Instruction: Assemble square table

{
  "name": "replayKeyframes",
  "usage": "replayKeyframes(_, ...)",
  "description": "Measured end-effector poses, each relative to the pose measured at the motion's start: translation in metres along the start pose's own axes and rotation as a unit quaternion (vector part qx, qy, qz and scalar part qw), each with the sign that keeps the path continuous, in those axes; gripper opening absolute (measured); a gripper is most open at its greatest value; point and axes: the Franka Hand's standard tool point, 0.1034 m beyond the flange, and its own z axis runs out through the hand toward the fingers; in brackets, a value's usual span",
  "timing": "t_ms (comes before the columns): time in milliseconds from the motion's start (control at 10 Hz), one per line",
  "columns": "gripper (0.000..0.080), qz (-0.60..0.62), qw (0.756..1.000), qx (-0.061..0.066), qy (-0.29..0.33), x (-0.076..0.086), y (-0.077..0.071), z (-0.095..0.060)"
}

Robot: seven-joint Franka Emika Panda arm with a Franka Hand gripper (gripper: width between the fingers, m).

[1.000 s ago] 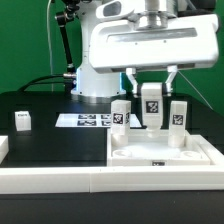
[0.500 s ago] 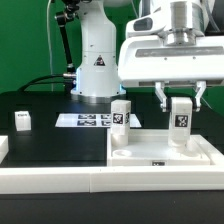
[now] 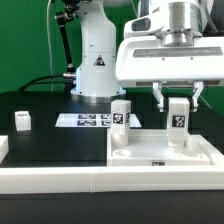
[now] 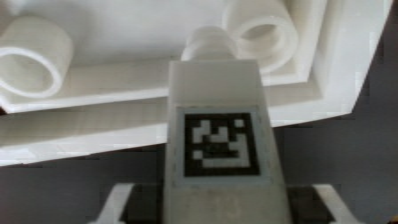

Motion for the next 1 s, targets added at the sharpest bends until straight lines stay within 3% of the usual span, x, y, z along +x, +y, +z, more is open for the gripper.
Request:
replayKeyframes(200, 0.0290, -0.022, 1.000, 0.002, 0.002, 0.006, -0.003, 0.002)
replayKeyframes(500, 0.0290, -0.028, 1.000, 0.010, -0.008, 0.000, -0.032, 0.002)
replayKeyframes(1000, 0.0290, -0.034, 0.999, 0.006, -0.005, -0.001, -0.029, 0.004)
